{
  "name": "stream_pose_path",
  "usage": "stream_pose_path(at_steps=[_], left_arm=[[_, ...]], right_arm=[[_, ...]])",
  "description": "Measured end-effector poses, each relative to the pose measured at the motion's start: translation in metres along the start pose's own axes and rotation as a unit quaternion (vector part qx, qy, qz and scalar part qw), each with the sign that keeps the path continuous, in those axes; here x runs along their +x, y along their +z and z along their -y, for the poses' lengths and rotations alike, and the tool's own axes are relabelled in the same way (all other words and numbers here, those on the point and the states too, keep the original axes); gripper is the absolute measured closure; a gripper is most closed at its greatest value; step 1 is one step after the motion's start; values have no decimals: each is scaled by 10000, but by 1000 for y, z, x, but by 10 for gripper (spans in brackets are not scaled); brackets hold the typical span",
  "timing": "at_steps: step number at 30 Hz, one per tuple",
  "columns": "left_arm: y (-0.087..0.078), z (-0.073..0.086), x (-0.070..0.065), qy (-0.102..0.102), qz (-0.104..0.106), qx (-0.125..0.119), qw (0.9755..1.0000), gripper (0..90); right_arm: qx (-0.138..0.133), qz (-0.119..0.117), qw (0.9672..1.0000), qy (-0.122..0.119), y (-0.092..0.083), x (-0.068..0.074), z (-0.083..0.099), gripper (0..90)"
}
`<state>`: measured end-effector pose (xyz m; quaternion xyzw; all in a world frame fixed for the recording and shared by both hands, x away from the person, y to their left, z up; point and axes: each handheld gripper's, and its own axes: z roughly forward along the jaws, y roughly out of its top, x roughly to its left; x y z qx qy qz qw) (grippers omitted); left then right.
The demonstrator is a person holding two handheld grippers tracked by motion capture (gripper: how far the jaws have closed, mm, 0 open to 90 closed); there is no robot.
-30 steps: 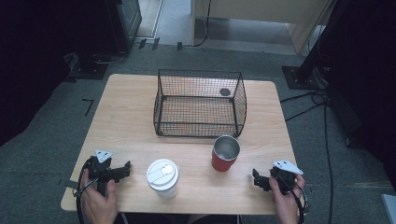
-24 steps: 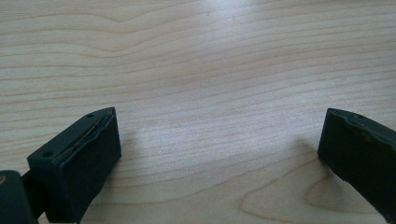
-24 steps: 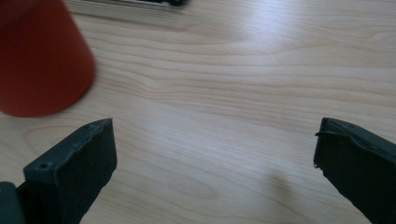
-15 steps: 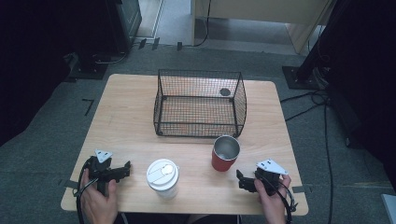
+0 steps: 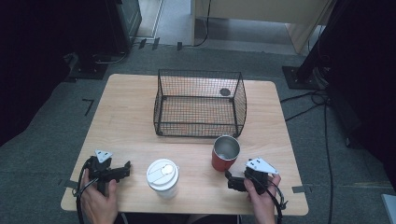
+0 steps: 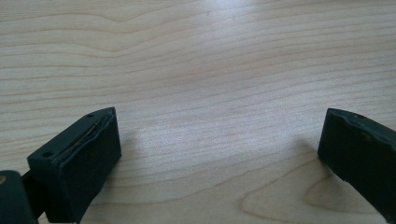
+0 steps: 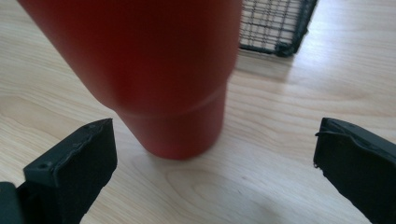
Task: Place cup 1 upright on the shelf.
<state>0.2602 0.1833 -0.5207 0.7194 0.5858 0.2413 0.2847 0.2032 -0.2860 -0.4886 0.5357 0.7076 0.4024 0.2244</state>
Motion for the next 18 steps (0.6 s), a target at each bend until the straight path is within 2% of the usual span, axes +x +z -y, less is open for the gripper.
stream_pose_path(at_steps=[9, 18], left_arm=[[0, 0, 0, -2, -2, -1, 10000, 0], [0, 0, 0, -2, -2, -1, 10000, 0]], right_arm=[[-112, -149, 9998, 23, 5, 10, -10, 0], [-207, -169, 9996, 108, 11, 17, -19, 0]])
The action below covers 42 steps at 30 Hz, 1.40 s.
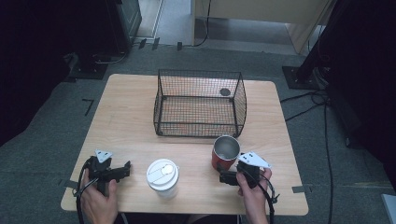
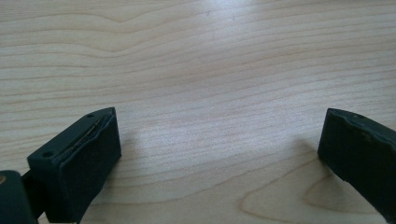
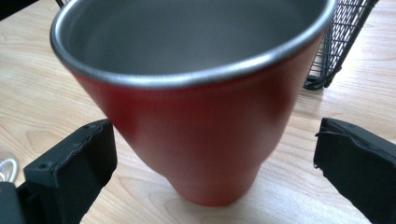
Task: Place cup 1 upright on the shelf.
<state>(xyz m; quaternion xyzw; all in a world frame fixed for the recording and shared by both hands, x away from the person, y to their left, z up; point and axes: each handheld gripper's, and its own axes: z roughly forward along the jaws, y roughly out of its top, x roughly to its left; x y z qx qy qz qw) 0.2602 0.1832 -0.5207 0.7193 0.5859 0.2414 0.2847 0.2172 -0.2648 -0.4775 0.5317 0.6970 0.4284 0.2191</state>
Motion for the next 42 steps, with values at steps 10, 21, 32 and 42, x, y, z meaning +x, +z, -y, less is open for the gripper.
stream_pose_path(at_steps=[10, 21, 32, 42], left_arm=[[0, 0, 0, 1, 0, -1, 10000, 0], [0, 0, 0, 2, -1, -1, 10000, 0], [0, 0, 0, 2, -1, -1, 10000, 0], [1, -1, -1, -22, -20, 1, 10000, 0]], right_arm=[[-88, 16, 10000, 39, 7, 5, -11, 0], [-201, 73, 9997, 87, 13, 10, -21, 0], [-246, 174, 9992, 277, 19, 14, -27, 18], [-201, 237, 9990, 326, 25, 16, -29, 22]])
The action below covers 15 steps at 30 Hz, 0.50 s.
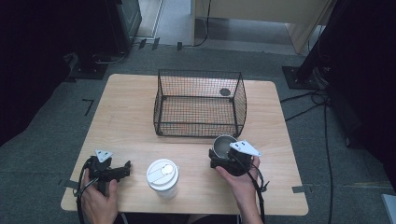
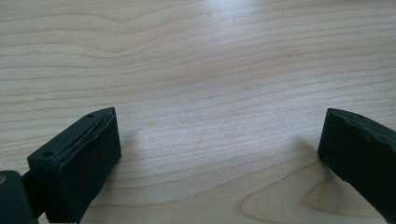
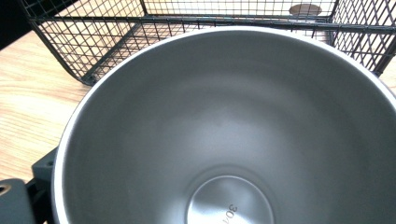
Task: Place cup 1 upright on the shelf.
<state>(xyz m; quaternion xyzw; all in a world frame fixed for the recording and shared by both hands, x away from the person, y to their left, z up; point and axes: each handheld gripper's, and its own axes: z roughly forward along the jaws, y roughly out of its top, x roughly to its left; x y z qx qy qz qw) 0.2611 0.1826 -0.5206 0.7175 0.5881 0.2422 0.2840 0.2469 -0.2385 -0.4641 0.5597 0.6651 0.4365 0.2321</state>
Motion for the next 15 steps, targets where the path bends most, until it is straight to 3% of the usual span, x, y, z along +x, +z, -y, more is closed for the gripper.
stream_pose_path(at_steps=[4, 8, 15], left_arm=[[0, 0, 0, 0, 0, 0, 10000, 0], [0, 0, 0, -1, -1, 0, 10000, 0], [0, 0, 0, 0, -1, 2, 10000, 0]], right_arm=[[-6, 157, 9996, -237, -2, 3, -1, 53], [34, 282, 9994, -209, -5, 3, -4, 65], [-41, 246, 9996, -164, -8, 1, -4, 70]])
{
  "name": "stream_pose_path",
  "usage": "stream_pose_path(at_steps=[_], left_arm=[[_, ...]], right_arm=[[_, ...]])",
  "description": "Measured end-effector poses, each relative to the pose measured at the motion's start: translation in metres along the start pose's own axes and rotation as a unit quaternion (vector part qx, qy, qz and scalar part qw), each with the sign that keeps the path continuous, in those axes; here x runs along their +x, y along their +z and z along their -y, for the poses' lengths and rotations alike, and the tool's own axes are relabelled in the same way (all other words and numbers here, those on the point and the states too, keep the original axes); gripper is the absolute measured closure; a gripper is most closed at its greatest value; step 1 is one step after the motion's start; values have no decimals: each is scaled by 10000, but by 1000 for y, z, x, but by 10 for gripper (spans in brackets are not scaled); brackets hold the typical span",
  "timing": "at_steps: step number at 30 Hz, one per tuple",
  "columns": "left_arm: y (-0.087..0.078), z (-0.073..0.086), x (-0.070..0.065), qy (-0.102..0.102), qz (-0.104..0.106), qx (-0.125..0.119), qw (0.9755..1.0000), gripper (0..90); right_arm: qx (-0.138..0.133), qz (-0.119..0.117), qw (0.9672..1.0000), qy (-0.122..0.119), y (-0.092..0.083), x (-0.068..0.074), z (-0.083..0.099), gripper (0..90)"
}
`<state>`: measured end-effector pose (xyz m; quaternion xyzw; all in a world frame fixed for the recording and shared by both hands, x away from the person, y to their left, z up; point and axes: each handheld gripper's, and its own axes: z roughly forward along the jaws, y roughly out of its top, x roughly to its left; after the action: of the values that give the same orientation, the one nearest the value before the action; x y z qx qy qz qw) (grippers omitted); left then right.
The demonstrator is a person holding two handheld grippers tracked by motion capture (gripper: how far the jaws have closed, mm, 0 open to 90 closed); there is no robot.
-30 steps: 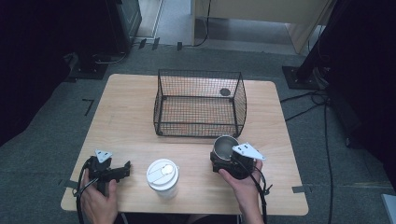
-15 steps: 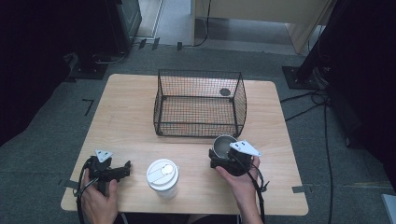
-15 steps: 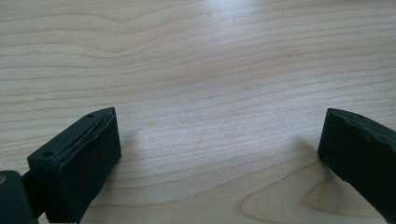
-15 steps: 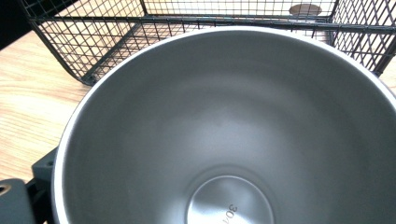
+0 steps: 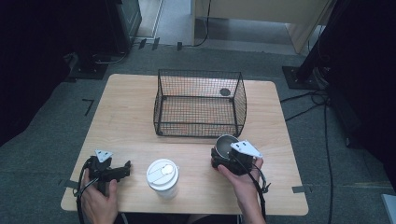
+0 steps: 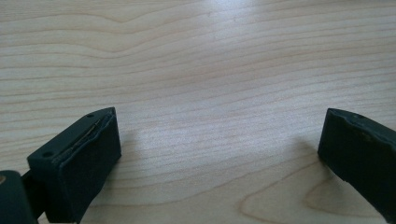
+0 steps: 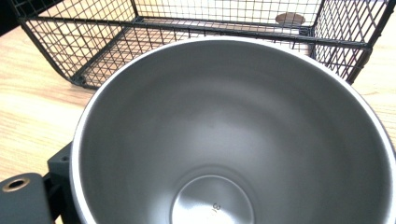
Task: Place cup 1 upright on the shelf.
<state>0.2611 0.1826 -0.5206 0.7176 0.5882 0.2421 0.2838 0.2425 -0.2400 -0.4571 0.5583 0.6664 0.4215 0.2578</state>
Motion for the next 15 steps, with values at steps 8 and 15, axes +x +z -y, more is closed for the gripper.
stream_pose_path(at_steps=[8, 15], left_arm=[[0, 0, 0, 0, 1, 0, 10000, 0], [0, 0, 0, 0, 1, -1, 10000, 0]], right_arm=[[-136, -9, 9999, -13, -6, 8, -9, 71], [-277, -110, 9995, -71, -12, 13, -15, 72]])
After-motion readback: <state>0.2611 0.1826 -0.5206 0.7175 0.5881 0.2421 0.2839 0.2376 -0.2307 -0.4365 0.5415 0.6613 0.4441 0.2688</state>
